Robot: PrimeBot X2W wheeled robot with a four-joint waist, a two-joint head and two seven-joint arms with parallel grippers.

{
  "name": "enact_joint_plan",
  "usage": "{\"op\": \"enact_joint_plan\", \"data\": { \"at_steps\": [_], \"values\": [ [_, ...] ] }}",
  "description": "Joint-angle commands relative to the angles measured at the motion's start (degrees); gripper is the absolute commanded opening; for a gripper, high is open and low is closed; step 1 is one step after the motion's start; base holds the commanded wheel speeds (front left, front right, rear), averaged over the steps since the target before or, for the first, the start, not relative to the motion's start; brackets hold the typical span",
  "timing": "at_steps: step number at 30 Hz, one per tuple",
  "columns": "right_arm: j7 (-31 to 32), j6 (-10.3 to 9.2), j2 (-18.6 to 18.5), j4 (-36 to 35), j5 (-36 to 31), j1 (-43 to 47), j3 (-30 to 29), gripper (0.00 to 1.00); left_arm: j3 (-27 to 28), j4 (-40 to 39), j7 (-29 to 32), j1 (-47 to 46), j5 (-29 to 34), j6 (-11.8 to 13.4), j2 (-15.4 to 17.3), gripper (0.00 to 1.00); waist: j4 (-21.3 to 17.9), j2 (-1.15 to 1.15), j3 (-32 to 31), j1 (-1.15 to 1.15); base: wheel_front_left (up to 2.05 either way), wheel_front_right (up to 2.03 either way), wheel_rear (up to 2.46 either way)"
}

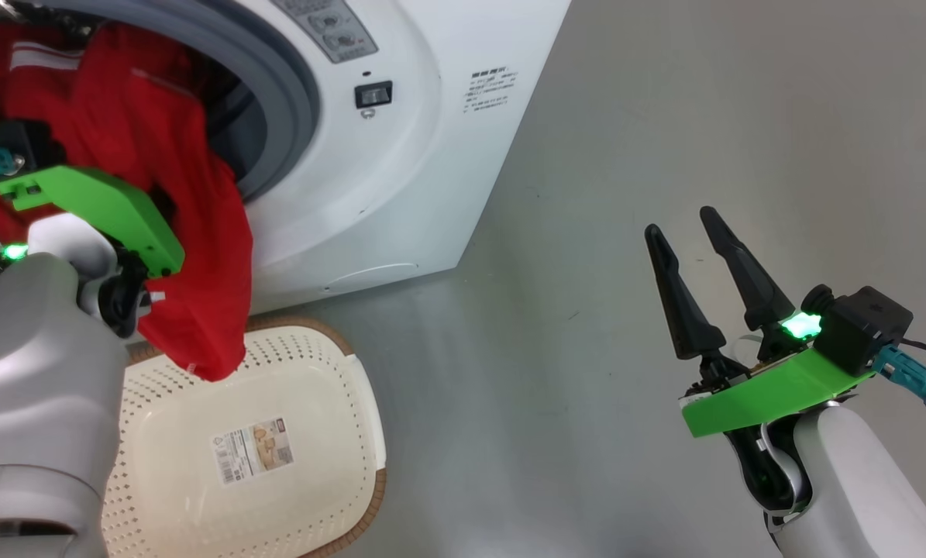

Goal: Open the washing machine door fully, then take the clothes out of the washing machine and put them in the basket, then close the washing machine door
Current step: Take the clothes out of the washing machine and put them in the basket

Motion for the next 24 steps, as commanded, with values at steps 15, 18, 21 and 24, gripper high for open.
{"op": "enact_joint_plan", "data": {
  "at_steps": [15, 18, 21, 24],
  "values": [
    [-0.27, 0.09, 0.05, -1.21, -0.46, -0.67, 0.5, 1.0, -4.81, 1.37, -5.36, -2.17, 3.68, -0.39, 1.94, 0.0, 1.45, 0.0, 0.62, 0.0, 0.0, 0.0, 0.0],
    [-0.27, 0.09, -0.02, -1.22, -0.47, -0.56, 0.38, 1.0, -6.04, 1.4, -7.59, -2.28, 4.56, -0.44, 1.68, 0.0, 1.74, 0.0, 0.46, 0.0, 0.0, 0.0, 0.0],
    [-0.27, 0.09, -0.06, -1.14, -0.42, -0.36, 0.33, 1.0, -6.9, 1.36, -9.62, -2.2, 4.85, -0.53, 1.39, 0.0, 1.97, 0.0, 0.2, 0.0, 0.0, 0.0, 0.0],
    [-0.27, 0.09, -0.07, -1.06, -0.38, -0.17, 0.3, 1.0, -7.41, 0.96, -11.84, -2.13, 4.64, -0.61, 0.96, 0.0, 2.18, 0.0, -0.12, 0.0, 0.0, 0.0, 0.0]
  ]
}}
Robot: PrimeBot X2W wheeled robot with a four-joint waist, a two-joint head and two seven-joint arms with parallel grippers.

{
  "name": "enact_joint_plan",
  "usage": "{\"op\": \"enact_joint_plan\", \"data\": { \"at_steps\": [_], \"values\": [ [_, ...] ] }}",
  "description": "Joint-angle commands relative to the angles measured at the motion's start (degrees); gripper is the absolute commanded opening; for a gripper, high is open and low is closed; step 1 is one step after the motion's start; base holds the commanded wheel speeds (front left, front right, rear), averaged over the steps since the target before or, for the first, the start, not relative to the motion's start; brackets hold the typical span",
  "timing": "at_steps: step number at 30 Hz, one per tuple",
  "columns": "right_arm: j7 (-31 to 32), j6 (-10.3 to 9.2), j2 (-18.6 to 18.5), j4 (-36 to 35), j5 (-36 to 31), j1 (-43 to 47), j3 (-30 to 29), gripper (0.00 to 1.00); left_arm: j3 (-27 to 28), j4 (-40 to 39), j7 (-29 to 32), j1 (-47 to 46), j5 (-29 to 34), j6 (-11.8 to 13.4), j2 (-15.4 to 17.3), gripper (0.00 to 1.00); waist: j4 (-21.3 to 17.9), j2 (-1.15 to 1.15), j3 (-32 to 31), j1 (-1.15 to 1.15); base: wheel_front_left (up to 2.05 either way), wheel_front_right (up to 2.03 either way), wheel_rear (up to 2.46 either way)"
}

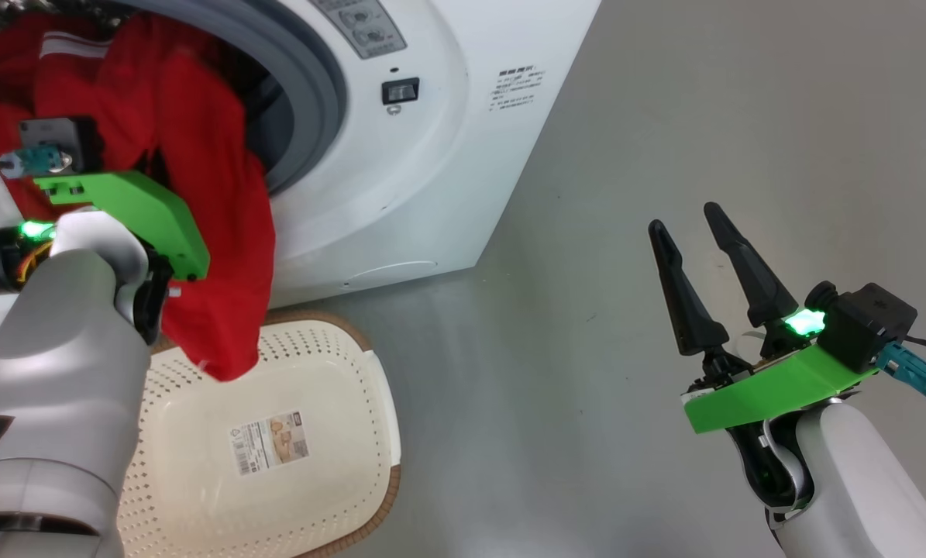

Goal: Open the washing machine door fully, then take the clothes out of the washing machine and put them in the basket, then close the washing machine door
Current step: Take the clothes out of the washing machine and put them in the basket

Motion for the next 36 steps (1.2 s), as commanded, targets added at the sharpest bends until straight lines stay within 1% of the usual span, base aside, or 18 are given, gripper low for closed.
{"op": "enact_joint_plan", "data": {
  "at_steps": [1, 5, 10, 15, 18, 22, 27, 30, 36],
  "values": [
    [-0.27, 0.09, -0.16, -1.13, -0.37, 0.22, 0.78, 1.0, 1.0, -1.53, -1.92, -0.96, -0.29, -0.47, 1.94, 0.0, 0.14, 0.0, -0.29, 0.0, 0.0, 0.0, 0.0],
    [-0.27, 0.09, -0.14, -1.08, -0.35, 0.61, 0.53, 1.0, 0.98, -2.37, -5.36, -0.2, -1.27, -0.53, 1.84, 0.0, 0.47, 0.0, -0.91, 0.0, 0.0, 0.0, 0.0],
    [-0.27, 0.09, -0.06, -1.06, -0.31, 1.15, 0.35, 1.0, -0.74, -4.2, -7.95, 1.58, -1.96, -0.56, 1.79, 0.0, 1.03, 0.0, -1.53, 0.0, 0.0, 0.0, 0.0],
    [-0.27, 0.09, -0.11, -1.12, -0.32, 1.52, 0.35, 1.0, -2.79, -8.11, -9.86, 4.09, -3.39, -0.57, 2.08, 0.0, 1.67, 0.0, -2.03, 0.0, 0.0, 0.0, 0.0],
    [-0.27, 0.09, -0.21, -1.17, -0.29, 1.64, 0.33, 1.0, -3.92, -11.45, -10.58, 5.83, -4.31, -0.57, 2.81, 0.0, 2.03, 0.0, -2.23, 0.0, 0.0, 0.0, 0.0],
    [-0.27, 0.09, -0.34, -1.28, -0.31, 1.88, 0.31, 1.0, -4.97, -17.0, -11.2, 8.61, -4.4, -0.57, 4.59, 0.0, 2.38, 0.0, -2.46, 0.0, 0.0, 0.0, 0.0],
    [-0.27, 0.09, -0.61, -1.38, -0.28, 2.3, 0.12, 1.0, -4.69, -23.57, -11.4, 12.29, -4.62, -0.53, 6.17, 0.0, 2.86, 0.0, -2.69, 0.0, 0.0, 0.0, 0.0],
    [-0.27, 0.09, -0.65, -1.26, -0.32, 2.6, 0.23, 1.0, -4.45, -29.49, -11.45, 15.4, -4.39, 0.21, 7.16, 0.0, 3.28, 0.0, -2.97, 0.0, 0.0, 0.0, 0.0],
    [-0.27, 0.09, -0.81, -1.05, -0.24, 2.9, 0.73, 1.0, -3.47, -43.37, -10.58, 23.28, -5.22, 2.71, 9.42, 0.0, 3.85, 0.0, -3.71, 0.0, 0.0, 0.0, 0.0]
  ]
}}
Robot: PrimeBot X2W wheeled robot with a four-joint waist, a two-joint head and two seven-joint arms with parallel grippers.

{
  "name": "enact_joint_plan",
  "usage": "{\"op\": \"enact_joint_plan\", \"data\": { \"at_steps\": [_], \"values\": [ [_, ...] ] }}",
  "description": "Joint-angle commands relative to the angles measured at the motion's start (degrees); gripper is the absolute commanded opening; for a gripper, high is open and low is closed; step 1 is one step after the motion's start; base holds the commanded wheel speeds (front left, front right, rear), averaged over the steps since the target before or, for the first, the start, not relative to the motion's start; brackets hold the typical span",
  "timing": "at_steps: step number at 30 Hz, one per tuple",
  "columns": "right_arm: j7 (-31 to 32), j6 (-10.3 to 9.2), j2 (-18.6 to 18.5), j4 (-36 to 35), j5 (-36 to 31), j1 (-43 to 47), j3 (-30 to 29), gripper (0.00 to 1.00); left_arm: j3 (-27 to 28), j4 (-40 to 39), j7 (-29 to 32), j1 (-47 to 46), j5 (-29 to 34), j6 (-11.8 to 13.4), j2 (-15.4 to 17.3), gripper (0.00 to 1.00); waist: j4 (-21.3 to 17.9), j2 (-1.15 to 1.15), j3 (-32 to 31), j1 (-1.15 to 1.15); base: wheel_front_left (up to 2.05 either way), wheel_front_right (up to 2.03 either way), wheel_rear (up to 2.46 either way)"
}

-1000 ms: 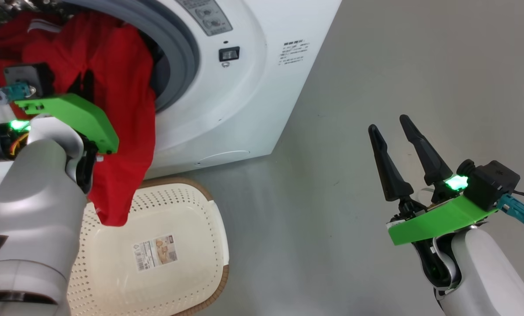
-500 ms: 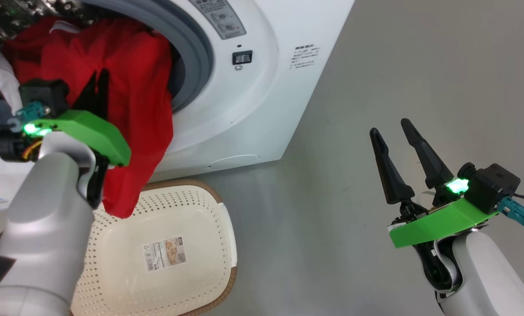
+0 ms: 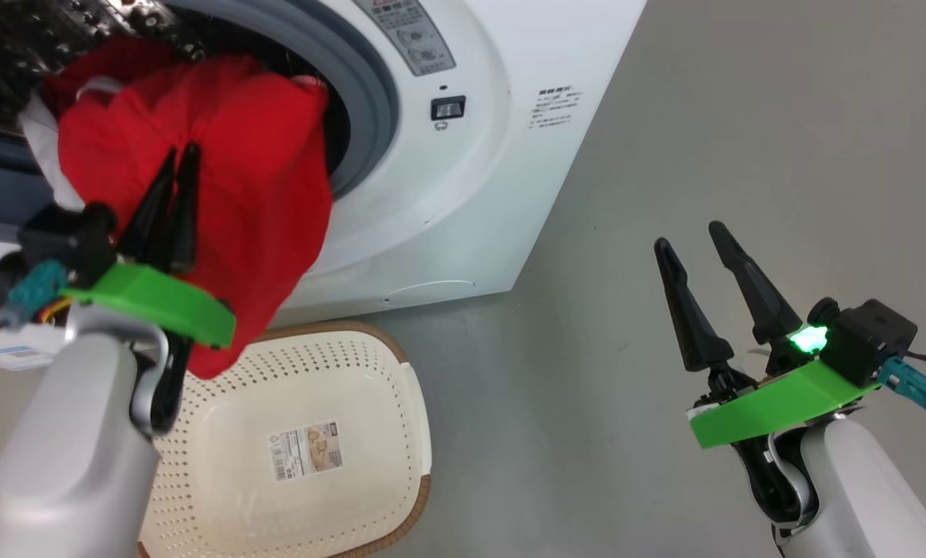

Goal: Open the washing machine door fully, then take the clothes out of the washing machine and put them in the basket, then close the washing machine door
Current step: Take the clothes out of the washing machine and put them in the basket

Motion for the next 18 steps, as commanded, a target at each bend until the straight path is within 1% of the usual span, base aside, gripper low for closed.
{"op": "enact_joint_plan", "data": {
  "at_steps": [1, 7, 11, 14, 18],
  "values": [
    [-0.27, 0.09, -0.4, -1.22, -0.23, 1.2, 1.07, 1.0, 2.13, -3.08, 0.2, 0.82, -0.49, 0.87, 2.58, 0.0, 0.2, 0.0, -0.18, 0.0, 0.0, 0.0, 0.0],
    [-0.27, 0.09, -0.7, -1.15, -0.11, 1.71, 1.15, 1.0, 3.7, -20.27, 3.57, 9.62, -1.56, 4.92, 5.26, 0.0, 0.83, 0.0, -0.37, 0.0, 0.0, 0.0, 0.0],
    [-0.27, 0.09, -0.78, -1.01, -0.02, 1.59, 1.85, 1.0, 4.8, -30.11, 5.88, 15.52, -2.57, 7.42, 6.69, 0.0, 0.94, 0.0, -0.6, 0.0, 0.0, 0.0, 0.0],
    [-0.27, 0.09, -0.91, -0.99, 0.12, 1.5, 2.14, 1.0, 5.56, -36.01, 6.88, 19.56, -2.82, 9.34, 7.5, 0.0, 0.99, 0.0, -0.72, 0.0, 0.0, 0.0, 0.0],
    [-0.27, 0.09, -1.18, -0.9, 0.23, 1.62, 2.26, 1.0, 5.9, -41.25, 7.27, 23.52, -3.23, 10.95, 7.65, 0.0, 1.16, 0.0, -0.77, 0.0, 0.0, 0.0, 0.0]
  ]
}}
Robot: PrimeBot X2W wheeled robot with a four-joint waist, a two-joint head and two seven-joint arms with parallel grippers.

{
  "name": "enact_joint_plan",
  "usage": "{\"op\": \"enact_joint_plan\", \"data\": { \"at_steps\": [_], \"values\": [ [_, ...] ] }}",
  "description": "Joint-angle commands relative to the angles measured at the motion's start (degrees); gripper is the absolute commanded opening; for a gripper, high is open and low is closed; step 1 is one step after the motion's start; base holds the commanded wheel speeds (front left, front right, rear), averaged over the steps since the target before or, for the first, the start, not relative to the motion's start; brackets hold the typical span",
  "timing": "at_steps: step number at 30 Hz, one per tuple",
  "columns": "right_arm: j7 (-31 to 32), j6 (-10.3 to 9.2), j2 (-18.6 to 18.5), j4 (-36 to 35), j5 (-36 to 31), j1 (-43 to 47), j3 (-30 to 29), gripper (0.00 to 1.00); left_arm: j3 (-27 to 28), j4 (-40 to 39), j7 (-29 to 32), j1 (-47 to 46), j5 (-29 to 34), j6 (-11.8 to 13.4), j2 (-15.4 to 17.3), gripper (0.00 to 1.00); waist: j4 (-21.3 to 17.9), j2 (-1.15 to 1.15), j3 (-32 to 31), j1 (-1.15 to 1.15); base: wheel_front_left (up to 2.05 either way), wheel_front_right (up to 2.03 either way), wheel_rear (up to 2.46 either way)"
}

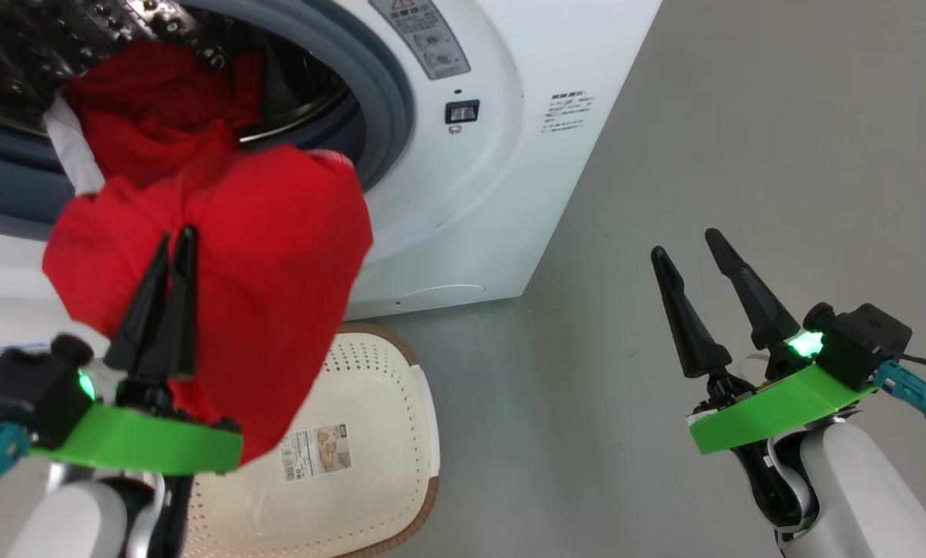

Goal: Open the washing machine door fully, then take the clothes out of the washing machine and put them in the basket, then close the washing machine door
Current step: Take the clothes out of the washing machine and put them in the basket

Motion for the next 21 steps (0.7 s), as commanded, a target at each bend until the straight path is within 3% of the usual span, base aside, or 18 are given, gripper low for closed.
{"op": "enact_joint_plan", "data": {
  "at_steps": [1, 9, 21],
  "values": [
    [-0.27, 0.09, -0.35, -1.22, 0.24, 1.16, 1.36, 1.0, 2.37, -2.61, 0.2, 0.16, -0.4, 0.52, 1.78, 0.0, 0.02, 0.0, 0.05, 0.0, 0.0, 0.0, 0.0],
    [-0.27, 0.09, -0.3, -1.25, 0.41, 0.45, 1.84, 1.0, 0.2, 1.66, 0.7, 4.02, -1.56, 0.47, 0.59, 0.0, -0.27, 0.0, 0.68, 0.0, 0.0, 0.0, 0.0],
    [-0.27, 0.09, -0.05, -1.24, 0.48, -0.36, 1.71, 1.0, -3.15, 25.69, -3.2, -0.35, -3.69, -5.72, -3.16, 0.0, -0.97, 0.0, 1.99, 0.0, 0.0, 0.0, 0.0]
  ]
}}
